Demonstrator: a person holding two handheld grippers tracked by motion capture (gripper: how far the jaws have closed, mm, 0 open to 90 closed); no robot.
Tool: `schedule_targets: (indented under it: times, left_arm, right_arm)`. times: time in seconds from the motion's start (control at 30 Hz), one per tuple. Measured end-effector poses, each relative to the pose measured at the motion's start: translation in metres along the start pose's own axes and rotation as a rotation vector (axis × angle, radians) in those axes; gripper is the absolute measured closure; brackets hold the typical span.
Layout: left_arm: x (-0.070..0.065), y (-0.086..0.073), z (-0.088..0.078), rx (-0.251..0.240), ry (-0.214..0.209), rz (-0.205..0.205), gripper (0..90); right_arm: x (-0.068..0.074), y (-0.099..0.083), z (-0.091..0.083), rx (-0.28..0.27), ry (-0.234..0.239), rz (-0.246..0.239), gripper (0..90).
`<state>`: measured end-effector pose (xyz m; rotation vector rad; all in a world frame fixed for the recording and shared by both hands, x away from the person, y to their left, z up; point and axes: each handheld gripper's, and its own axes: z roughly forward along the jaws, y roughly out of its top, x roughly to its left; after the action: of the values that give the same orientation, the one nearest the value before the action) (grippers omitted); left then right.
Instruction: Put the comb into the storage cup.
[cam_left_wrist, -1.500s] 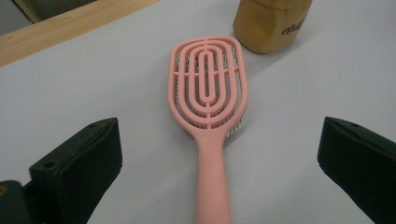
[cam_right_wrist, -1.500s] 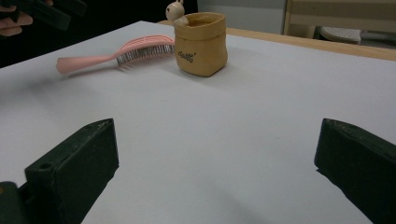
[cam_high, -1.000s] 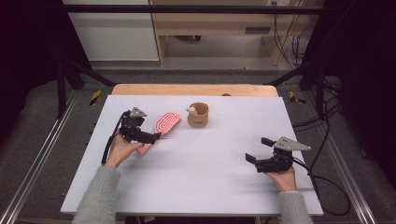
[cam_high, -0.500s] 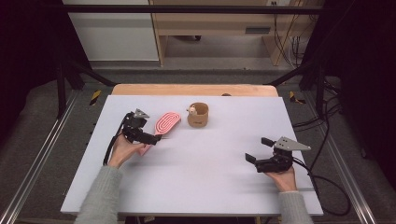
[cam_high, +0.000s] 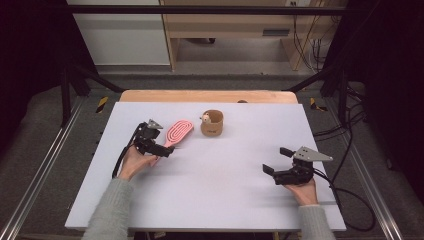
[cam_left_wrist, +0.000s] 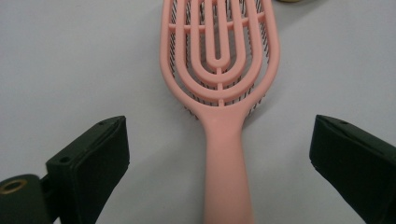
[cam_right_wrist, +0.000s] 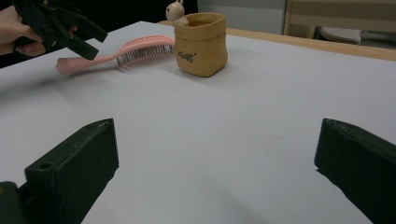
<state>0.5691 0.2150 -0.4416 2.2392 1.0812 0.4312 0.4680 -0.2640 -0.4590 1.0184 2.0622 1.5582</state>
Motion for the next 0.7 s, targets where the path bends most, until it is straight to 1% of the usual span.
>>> schedule_targets:
  times: [0.03,0.1,0.3,0.37,0.47,0.53,0.63,0.7]
  left_arm:
    - [-0.0002,-0.0002,0.0009,0.0,-0.001,-0.002,6.8]
    - [-0.0003,-0.0005,0.0021,0.007,-0.003,-0.002,7.6]
    - [-0.001,-0.0014,0.0056,0.02,-0.013,-0.005,16.4]
    - [-0.0004,-0.0013,0.0059,0.033,-0.015,0.0,19.3]
    - [0.0002,-0.0019,0.007,0.032,-0.024,-0.014,23.7]
    - [0.0006,-0.0021,0.0078,0.042,-0.028,-0.015,26.5]
    - [0.0005,-0.0022,0.0087,0.049,-0.019,-0.016,29.7]
    - [0.0007,-0.0025,0.0091,0.049,-0.022,-0.02,32.7]
  right_arm:
    - [0.0,0.0001,0.0,-0.002,0.0,-0.001,0.4]
    - [-0.0001,0.0001,0.0,-0.001,-0.001,-0.001,0.4]
    - [-0.0001,0.0001,0.0001,-0.002,-0.002,-0.001,0.4]
    - [-0.0002,0.0001,0.0,-0.002,-0.001,-0.001,0.4]
    - [-0.0001,0.0001,0.0,-0.002,-0.002,-0.001,0.4]
    - [-0.0001,0.0001,-0.0001,-0.002,-0.001,-0.001,0.4]
    - [-0.0001,0.0001,0.0,-0.002,-0.001,-0.001,0.4]
    - [-0.0001,0.0001,0.0,-0.001,0.0,-0.001,0.4]
